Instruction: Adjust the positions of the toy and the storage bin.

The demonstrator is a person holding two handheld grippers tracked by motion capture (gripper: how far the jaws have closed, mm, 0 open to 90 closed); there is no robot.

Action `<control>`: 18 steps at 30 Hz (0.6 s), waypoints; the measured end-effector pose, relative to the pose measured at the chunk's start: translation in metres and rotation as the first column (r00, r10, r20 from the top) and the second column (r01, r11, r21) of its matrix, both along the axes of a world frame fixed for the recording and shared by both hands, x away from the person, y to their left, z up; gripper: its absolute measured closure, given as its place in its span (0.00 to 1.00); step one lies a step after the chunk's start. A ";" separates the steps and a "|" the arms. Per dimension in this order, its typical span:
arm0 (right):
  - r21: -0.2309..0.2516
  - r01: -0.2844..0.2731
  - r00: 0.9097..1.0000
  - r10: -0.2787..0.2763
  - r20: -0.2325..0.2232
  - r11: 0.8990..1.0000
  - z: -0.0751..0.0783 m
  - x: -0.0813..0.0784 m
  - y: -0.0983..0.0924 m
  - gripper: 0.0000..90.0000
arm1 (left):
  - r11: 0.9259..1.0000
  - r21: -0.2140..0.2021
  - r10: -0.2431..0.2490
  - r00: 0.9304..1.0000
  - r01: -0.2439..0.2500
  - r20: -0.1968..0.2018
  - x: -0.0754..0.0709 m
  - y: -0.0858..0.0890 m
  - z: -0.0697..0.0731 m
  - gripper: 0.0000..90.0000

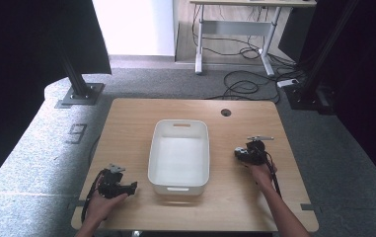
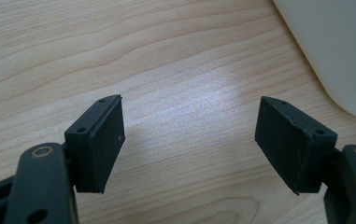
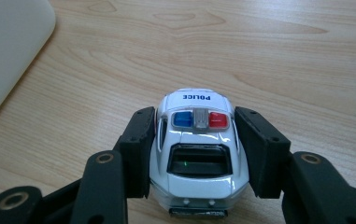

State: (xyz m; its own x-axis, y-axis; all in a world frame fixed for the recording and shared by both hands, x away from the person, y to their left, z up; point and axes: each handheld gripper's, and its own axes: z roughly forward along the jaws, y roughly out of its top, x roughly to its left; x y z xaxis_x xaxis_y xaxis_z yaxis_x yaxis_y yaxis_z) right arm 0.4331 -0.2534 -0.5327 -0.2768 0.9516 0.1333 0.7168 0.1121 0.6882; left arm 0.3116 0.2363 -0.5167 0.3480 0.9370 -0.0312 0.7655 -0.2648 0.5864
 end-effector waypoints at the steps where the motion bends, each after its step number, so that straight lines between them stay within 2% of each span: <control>1: -0.002 0.000 1.000 0.000 -0.001 1.000 0.000 0.000 0.001 0.56 | 1.000 0.000 -0.001 1.000 0.001 0.000 0.000 0.000 0.000 0.27; 18: -0.005 -0.041 0.999 0.041 -0.008 0.999 0.000 -0.008 0.013 0.56 | 1.000 0.001 -0.003 1.000 0.003 0.008 -0.001 -0.001 0.002 0.28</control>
State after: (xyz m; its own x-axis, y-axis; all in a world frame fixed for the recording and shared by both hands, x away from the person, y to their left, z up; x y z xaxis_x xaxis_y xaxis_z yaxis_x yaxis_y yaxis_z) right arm 0.4253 -0.2407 -0.5328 -0.3147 0.9402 0.1307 0.7168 0.1451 0.6820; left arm 0.3103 0.2354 -0.5151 0.3514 0.9358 -0.0271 0.7601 -0.2682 0.5919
